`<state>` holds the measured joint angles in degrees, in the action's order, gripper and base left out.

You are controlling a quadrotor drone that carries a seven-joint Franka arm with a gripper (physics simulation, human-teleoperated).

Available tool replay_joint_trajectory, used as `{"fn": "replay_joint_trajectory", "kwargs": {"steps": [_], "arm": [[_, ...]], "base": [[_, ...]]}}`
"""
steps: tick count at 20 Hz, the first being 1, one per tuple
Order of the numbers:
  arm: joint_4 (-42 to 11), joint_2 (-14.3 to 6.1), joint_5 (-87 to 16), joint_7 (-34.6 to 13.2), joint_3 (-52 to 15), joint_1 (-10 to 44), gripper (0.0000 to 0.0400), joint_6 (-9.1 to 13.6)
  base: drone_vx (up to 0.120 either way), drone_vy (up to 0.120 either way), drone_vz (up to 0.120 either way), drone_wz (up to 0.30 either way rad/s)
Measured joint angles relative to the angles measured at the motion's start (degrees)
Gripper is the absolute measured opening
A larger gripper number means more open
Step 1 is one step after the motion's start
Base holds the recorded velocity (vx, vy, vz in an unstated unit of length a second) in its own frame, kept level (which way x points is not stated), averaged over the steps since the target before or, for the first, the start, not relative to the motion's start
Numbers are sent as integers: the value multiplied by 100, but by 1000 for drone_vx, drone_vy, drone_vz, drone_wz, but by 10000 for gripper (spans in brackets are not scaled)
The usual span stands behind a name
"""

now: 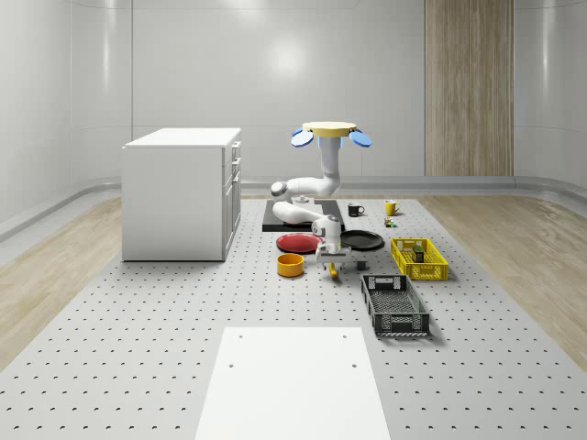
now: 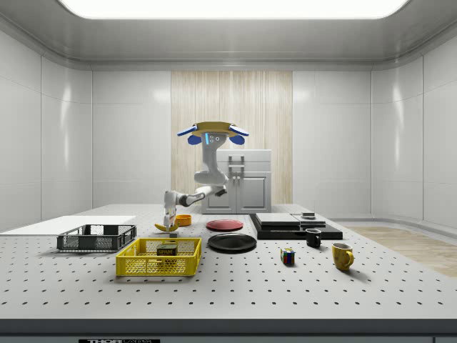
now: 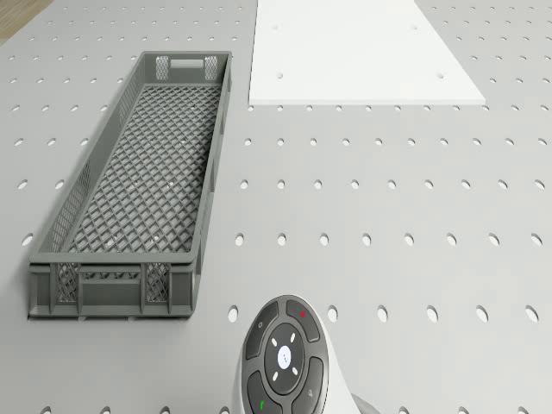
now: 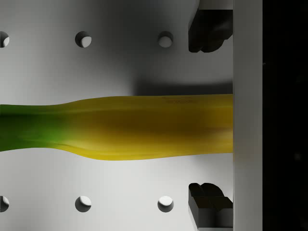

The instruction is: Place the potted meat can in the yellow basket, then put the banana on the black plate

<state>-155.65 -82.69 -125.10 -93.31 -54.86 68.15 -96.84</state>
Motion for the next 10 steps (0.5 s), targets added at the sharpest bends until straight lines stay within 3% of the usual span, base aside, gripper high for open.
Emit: {"fn": "replay_joint_trajectory", "kwargs": {"steps": [10], "arm": [[176,137,10,163,-45,-13,400,43]], "base": [[0,0,0,0]]}}
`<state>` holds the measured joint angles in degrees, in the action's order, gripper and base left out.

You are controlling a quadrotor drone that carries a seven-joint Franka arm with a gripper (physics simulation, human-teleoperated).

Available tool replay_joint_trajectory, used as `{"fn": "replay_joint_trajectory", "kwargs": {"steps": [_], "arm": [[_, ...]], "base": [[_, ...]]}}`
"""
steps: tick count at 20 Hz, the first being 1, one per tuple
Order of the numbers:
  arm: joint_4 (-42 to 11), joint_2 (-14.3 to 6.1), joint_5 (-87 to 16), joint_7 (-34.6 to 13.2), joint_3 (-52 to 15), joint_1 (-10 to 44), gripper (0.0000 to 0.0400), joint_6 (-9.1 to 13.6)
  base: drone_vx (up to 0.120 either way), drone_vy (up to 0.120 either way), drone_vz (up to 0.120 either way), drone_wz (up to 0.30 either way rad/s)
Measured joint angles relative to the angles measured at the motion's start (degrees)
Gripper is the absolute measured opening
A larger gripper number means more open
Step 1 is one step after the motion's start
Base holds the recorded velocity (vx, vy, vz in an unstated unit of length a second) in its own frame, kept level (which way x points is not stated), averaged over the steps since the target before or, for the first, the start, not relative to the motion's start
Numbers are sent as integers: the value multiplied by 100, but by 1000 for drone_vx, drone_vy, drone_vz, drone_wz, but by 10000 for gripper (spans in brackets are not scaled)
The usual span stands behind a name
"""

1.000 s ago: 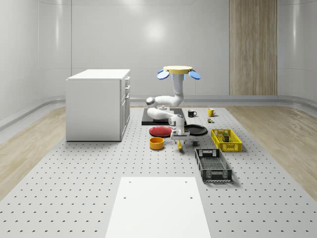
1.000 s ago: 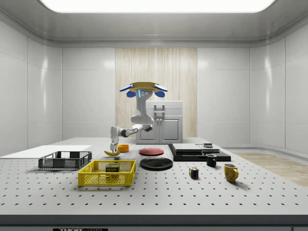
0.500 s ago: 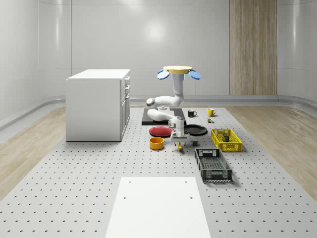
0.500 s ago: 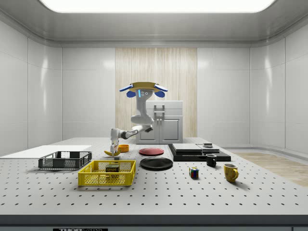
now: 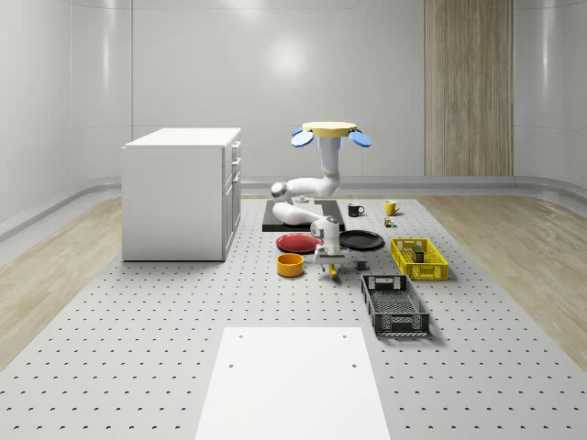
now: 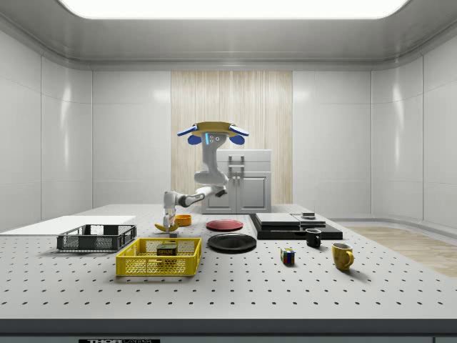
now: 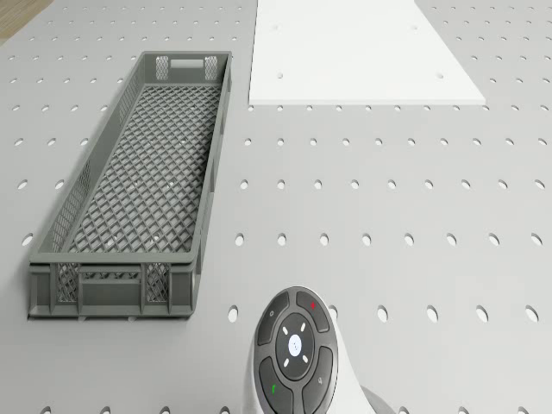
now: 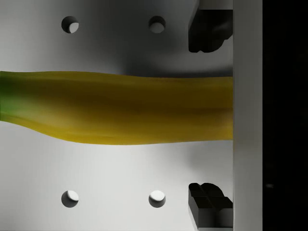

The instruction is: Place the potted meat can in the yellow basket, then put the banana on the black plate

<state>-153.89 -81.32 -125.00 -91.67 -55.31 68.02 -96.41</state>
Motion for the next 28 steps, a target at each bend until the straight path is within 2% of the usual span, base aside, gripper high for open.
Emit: {"fn": "replay_joint_trajectory", "kwargs": {"steps": [5,6,8,10,12,20,28], "arm": [[121,77,-88,31,76,45,400,-26],[139,90,-105,36,91,50,345,-31],[165,112,-131,46,114,54,268,-35],[181,130,-151,54,129,54,222,-33],[191,145,-168,63,140,50,199,-27],[-25,123,44,-72,-138,-51,197,196],[-352,68,553,-53,-691,-176,200,512]], "base": [[0,0,0,0],[0,0,0,0],[0,0,0,0],[0,0,0,0],[0,0,0,0],[0,0,0,0],[-5,15,120,0]]}}
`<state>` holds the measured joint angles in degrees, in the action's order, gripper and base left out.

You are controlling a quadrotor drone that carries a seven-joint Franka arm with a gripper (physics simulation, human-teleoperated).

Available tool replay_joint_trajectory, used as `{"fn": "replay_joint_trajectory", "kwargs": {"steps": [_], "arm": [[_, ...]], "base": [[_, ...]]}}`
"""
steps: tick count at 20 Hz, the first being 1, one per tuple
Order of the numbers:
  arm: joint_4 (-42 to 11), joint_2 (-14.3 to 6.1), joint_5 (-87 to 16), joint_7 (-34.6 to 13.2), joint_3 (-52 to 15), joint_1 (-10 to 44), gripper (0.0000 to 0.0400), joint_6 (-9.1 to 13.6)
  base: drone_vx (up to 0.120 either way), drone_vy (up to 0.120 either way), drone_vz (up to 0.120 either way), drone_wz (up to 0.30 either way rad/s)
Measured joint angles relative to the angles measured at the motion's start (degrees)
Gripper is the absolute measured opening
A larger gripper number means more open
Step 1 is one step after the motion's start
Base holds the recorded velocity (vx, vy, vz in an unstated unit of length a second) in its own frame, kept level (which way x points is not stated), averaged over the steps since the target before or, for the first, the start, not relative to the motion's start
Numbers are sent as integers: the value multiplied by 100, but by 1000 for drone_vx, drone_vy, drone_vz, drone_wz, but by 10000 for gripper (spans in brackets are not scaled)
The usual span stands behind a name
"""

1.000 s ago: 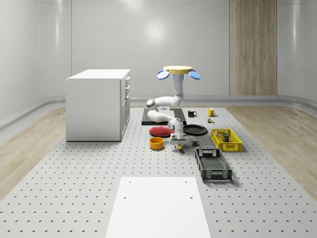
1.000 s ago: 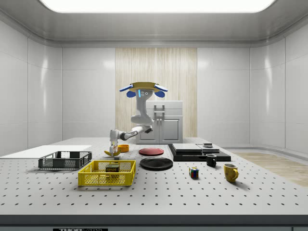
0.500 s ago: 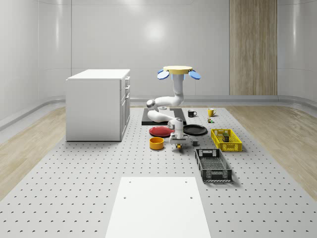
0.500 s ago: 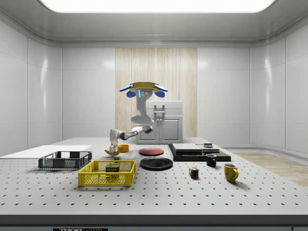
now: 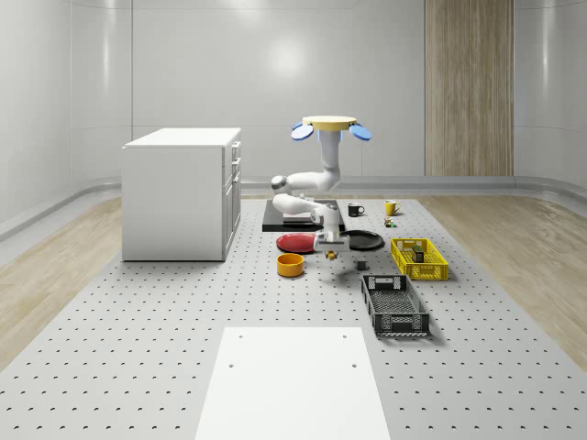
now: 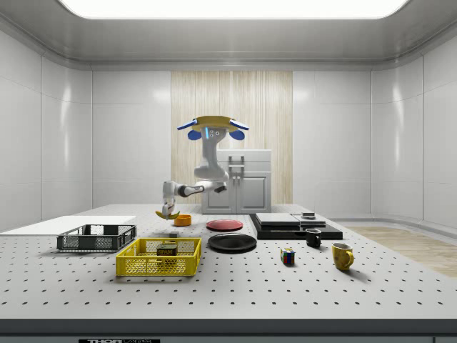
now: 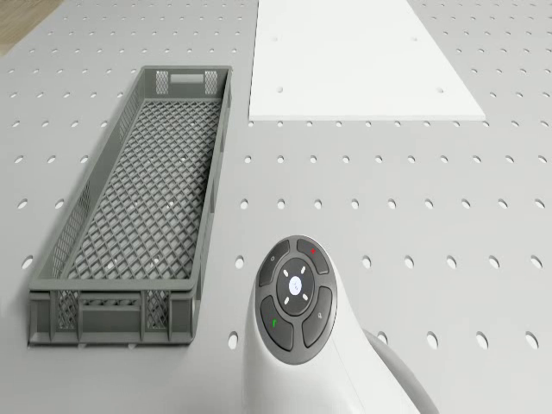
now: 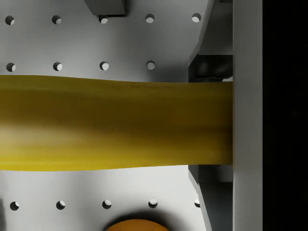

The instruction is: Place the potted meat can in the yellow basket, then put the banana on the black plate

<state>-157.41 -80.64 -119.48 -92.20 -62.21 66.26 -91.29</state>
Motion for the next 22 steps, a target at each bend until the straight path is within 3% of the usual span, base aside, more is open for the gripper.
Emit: {"fn": "replay_joint_trajectory", "kwargs": {"steps": [8,22], "arm": [[-117,-23,245,3,-258,-29,200,119],[-138,-65,321,-15,-323,-15,200,110]], "base": [[-120,120,20,0],[-120,120,0,0]]}}
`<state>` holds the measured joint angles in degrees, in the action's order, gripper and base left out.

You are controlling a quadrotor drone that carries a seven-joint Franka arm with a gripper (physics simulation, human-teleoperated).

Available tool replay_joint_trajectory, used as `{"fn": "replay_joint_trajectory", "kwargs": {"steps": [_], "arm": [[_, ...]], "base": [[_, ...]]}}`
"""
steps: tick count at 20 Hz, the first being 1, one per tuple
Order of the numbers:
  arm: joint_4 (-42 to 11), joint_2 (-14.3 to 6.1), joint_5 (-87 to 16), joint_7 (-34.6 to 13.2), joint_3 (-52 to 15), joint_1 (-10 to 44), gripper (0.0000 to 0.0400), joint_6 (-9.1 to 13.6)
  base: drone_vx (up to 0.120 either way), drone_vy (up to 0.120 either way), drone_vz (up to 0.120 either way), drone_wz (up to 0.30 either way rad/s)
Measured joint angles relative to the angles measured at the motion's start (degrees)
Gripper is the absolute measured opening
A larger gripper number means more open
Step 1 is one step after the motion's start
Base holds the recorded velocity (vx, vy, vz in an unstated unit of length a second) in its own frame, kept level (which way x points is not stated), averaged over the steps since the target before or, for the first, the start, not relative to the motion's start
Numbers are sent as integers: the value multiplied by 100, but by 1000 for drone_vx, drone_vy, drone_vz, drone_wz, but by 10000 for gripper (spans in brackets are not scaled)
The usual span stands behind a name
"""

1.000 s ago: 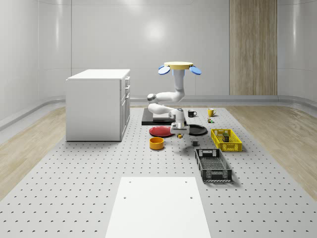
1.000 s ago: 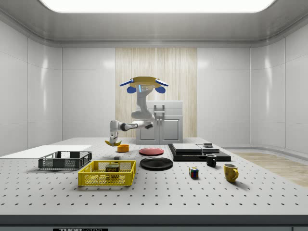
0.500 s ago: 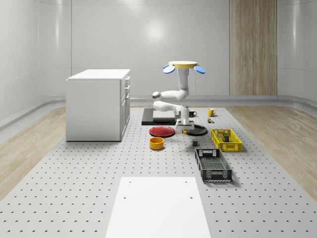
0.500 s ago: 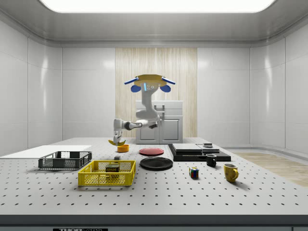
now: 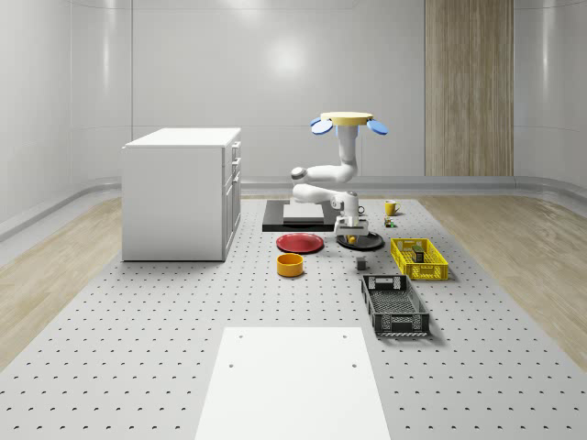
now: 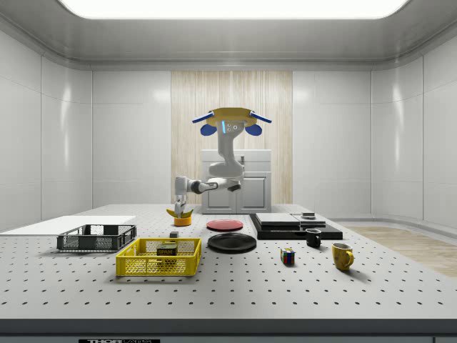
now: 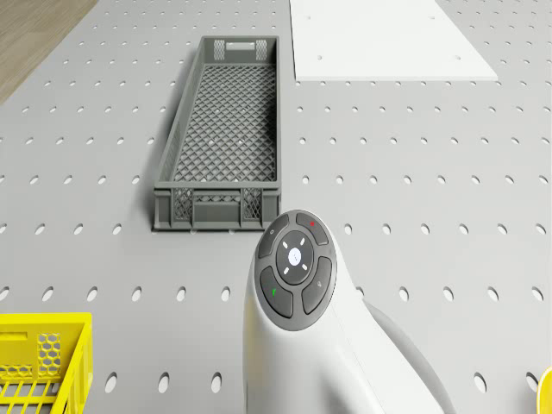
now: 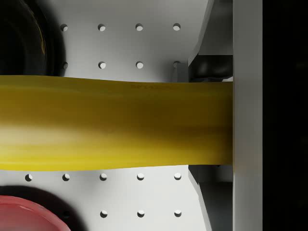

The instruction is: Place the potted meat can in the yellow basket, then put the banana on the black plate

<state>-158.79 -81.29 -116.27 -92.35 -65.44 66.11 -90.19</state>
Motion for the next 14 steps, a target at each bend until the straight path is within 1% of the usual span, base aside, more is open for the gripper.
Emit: {"fn": "replay_joint_trajectory", "kwargs": {"steps": [14], "arm": [[2,-38,21,-15,-9,18,200,-34]], "base": [[-120,120,0,0]]}}
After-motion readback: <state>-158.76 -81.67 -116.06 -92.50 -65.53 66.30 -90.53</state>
